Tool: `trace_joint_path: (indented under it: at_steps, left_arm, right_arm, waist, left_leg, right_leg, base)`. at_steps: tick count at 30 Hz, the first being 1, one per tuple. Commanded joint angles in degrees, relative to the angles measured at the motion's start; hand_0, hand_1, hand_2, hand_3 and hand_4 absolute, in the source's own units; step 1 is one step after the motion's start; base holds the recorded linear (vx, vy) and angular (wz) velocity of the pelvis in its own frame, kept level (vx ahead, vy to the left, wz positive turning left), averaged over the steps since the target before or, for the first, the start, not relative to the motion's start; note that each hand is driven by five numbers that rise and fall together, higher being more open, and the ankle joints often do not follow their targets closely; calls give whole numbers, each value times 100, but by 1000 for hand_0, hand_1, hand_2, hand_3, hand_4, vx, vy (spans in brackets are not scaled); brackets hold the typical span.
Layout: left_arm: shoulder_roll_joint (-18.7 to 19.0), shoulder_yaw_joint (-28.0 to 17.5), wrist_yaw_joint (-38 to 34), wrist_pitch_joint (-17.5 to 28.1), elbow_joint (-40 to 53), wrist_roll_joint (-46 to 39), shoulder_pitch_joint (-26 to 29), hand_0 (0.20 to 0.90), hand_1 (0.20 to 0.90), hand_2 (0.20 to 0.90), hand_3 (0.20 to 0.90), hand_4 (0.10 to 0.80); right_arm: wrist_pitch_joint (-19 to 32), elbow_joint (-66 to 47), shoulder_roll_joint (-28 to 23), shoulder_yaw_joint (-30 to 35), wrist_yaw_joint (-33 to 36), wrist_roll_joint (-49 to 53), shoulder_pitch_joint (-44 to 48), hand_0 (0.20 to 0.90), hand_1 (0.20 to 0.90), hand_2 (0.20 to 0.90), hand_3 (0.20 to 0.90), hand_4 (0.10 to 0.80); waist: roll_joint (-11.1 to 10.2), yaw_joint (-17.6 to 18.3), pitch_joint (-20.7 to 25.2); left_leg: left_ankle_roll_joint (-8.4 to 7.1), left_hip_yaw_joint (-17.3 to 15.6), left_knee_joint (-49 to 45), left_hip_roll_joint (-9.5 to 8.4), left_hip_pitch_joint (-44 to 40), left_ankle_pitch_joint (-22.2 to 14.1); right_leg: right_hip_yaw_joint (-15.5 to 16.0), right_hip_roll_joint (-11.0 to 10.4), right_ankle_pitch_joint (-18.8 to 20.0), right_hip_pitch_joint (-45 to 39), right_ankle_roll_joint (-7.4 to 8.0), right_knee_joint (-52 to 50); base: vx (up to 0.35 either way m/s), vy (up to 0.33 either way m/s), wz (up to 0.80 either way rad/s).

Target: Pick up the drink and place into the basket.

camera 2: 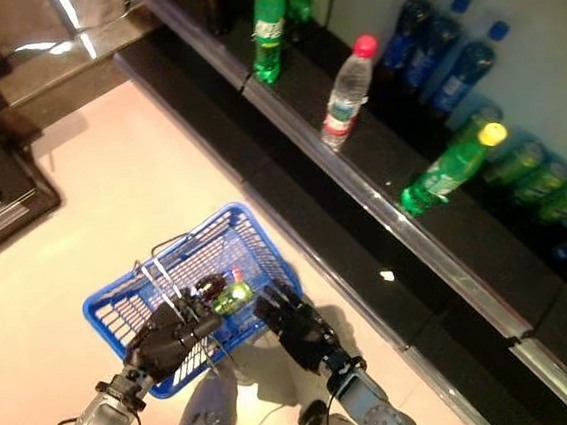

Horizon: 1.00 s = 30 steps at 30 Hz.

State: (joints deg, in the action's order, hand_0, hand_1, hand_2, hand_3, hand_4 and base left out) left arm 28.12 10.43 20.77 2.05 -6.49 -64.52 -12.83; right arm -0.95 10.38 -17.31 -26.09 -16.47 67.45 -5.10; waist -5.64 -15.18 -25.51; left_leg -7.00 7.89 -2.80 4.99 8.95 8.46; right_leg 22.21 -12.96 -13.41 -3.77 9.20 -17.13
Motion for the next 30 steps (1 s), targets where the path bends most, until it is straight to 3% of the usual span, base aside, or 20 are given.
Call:
trace_joint_path:
  at_steps: [1, 6, 11, 14, 16, 17, 18, 19, 20, 22, 23, 25, 28, 30]
  left_arm:
    - [-456, 163, 287, 1122, 1124, -9, 193, 300, 300, 300, 200, 100]
    - [-717, 89, -280, 1411, 11, 93, 95, 300, 300, 300, 200, 100]
    - [-1133, -274, -999, 1682, -1383, 565, 17, 300, 300, 300, 200, 100]
    - [-1217, -490, -1344, 1688, -1912, 588, 69, 300, 300, 300, 200, 100]
    - [-1260, -547, -1550, 1669, -2216, 508, 191, 300, 300, 300, 200, 100]
    - [-1266, -534, -1638, 1638, -2433, 600, 329, 300, 300, 300, 200, 100]
    - [-1270, -527, -1674, 1637, -2482, 656, 367, 300, 300, 300, 200, 100]
    - [-1308, -433, -1658, 1635, -2778, 804, 568, 300, 300, 300, 200, 100]
    - [-1320, -382, -1727, 1652, -2876, 825, 651, 300, 300, 300, 200, 100]
    - [-1433, -424, -1789, 1764, -3080, 736, 723, 300, 300, 300, 200, 100]
    - [-1525, -529, -1692, 1897, -3236, 568, 724, 300, 300, 300, 200, 100]
    - [-1571, -581, -1679, 1992, -3277, 448, 723, 300, 300, 300, 200, 100]
    - [-1735, -769, -1695, 2065, -3459, -10, 831, 300, 300, 300, 200, 100]
    - [-1815, -847, -1892, 1999, -3538, -131, 981, 300, 300, 300, 200, 100]
  right_arm:
    - [59, -548, -266, -229, -1040, -188, -7, 900, 900, 900, 900, 800]
    - [121, -564, -220, -247, -1811, -59, -191, 900, 900, 900, 900, 800]
    - [352, -97, 97, 236, -1676, -90, -637, 900, 900, 900, 900, 800]
    - [466, 180, 172, 505, -1369, -397, -835, 900, 900, 900, 900, 800]
    - [519, 391, 192, 649, -1135, -496, -904, 900, 900, 900, 900, 800]
    - [632, 586, 199, 774, -844, -593, -967, 900, 900, 900, 900, 800]
    - [690, 637, 200, 805, -716, -662, -977, 900, 900, 900, 900, 800]
    - [910, 949, 204, 905, -248, -1032, -984, 900, 900, 900, 900, 800]
    - [927, 1149, 189, 925, 90, -1285, -975, 900, 900, 900, 900, 800]
    - [1028, 1750, 173, 952, 514, -2023, -837, 900, 900, 900, 900, 800]
    - [1082, 2130, 117, 869, 1069, -2846, -696, 900, 900, 900, 900, 800]
    - [1072, 2276, 106, 842, 1331, -3370, -619, 900, 900, 900, 900, 800]
    - [725, 2755, 23, 660, 1970, -4130, -300, 900, 900, 900, 900, 800]
    - [417, 2909, 35, 669, 2085, -4004, -248, 900, 900, 900, 900, 800]
  waist:
    - [189, 122, 757]
    - [164, 235, 1019]
    - [138, 480, 1270]
    - [131, 643, 1357]
    - [153, 816, 1406]
    - [169, 972, 1448]
    - [173, 1014, 1460]
    - [175, 1204, 1489]
    - [179, 1256, 1498]
    - [197, 1230, 1478]
    - [226, 1158, 1460]
    - [244, 1120, 1439]
    - [342, 1015, 1343]
    - [378, 1086, 1306]
  left_leg:
    - [339, -259, -56, 6, -611, -575]
    - [333, -453, 7, 13, -796, -672]
    - [420, -792, -82, 5, -967, -901]
    - [476, -873, -32, -19, -1029, -951]
    - [505, -780, 126, -41, -1087, -921]
    - [535, -610, 242, -85, -1101, -903]
    - [543, -557, 274, -97, -1101, -895]
    - [577, -240, 362, -169, -1085, -833]
    - [556, -88, 391, -198, -1068, -775]
    - [476, 63, 455, -201, -1051, -639]
    - [386, 150, 493, -164, -998, -519]
    - [346, 187, 516, -137, -965, -458]
    - [118, -68, 630, 81, -671, -109]
    - [-6, -691, 621, 303, -472, 69]
  right_leg:
    - [-222, 94, 1252, 379, -118, 723]
    - [-452, -26, 1403, 234, 49, 1016]
    - [-750, -227, 1470, 163, 279, 1073]
    - [-955, -175, 1420, 163, 302, 1056]
    - [-1314, 56, 1316, 174, 206, 1070]
    - [-1646, 306, 1202, 193, 91, 1070]
    - [-1729, 374, 1172, 198, 59, 1069]
    - [-2138, 722, 1069, 232, -108, 1023]
    - [-2187, 848, 1030, 243, -186, 987]
    - [-2086, 992, 1002, 188, -319, 1014]
    - [-2045, 1084, 1014, 158, -399, 1095]
    - [-2029, 1111, 1027, 139, -427, 1152]
    - [-1854, 1192, 1060, 60, -497, 1318]
    - [-1532, 1182, 1029, 0, -524, 1335]
  base:
    - [33, 24, -21]
    - [54, 55, -23]
    - [48, 77, -31]
    - [-16, 34, -25]
    - [-37, 16, -10]
    - [-30, 9, 12]
    - [-63, -47, 53]
    - [-84, -81, 89]
    - [-120, -112, 120]
    - [-157, -124, 115]
    - [-148, -115, 72]
    - [-132, -84, 25]
    - [-180, -48, 20]
    - [-156, 36, 66]
